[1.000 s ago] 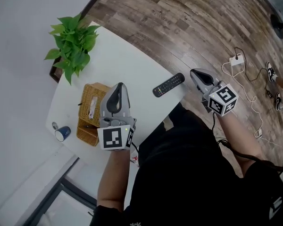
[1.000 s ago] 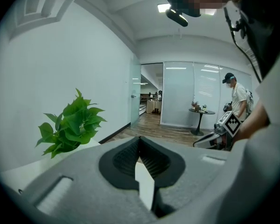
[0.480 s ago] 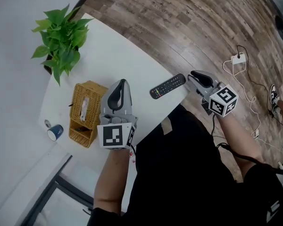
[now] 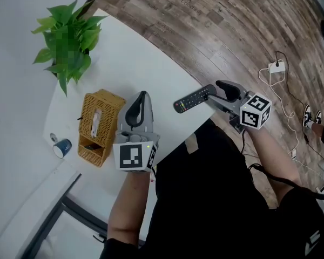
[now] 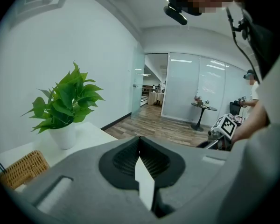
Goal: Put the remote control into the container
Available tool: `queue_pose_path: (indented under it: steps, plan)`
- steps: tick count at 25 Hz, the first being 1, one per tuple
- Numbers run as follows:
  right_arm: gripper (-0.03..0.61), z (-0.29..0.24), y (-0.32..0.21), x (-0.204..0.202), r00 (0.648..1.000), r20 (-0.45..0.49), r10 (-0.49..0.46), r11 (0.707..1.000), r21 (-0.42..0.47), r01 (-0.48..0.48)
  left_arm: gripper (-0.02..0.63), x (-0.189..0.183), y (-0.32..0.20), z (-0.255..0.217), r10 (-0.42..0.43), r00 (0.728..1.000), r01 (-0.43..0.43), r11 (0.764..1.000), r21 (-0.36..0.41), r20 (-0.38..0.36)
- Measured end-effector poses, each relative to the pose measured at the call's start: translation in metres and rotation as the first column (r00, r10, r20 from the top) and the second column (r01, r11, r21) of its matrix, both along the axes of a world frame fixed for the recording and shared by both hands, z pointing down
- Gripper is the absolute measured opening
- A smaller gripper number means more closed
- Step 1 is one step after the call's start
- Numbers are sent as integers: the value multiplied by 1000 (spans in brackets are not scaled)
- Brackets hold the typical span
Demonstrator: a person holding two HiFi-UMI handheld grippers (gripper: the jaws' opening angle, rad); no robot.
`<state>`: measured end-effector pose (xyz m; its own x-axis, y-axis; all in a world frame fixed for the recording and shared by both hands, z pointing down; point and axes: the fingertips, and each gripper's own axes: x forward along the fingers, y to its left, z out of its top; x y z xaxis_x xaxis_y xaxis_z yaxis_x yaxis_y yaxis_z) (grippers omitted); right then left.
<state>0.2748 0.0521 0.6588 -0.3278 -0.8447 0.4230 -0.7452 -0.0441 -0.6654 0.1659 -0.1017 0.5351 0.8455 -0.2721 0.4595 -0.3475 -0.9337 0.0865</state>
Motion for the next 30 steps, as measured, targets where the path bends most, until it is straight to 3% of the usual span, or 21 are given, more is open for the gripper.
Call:
queue_pose_path:
  steps: [6, 10, 12, 19, 30]
  plan:
    - [294, 11, -10, -11, 996, 58, -62, 998, -25, 64, 2, -4, -1, -3, -29, 1000, 29, 1000, 6, 8]
    - [246, 14, -16, -16, 994, 56, -95, 995, -27, 97, 2, -15, -5, -6, -62, 998, 62, 998, 11, 18]
    - [188, 11, -19, -19, 993, 46, -112, 993, -19, 113, 2, -22, -9, -7, -81, 997, 81, 997, 13, 21]
    - [173, -2, -23, -30, 985, -18, -173, 985, -23, 172, 2, -34, -14, -24, -114, 993, 114, 993, 31, 1]
    - [87, -59, -43, -49, 981, -28, -192, 979, 68, 193, 2, -46, -22, -70, -119, 991, 124, 989, 86, -62]
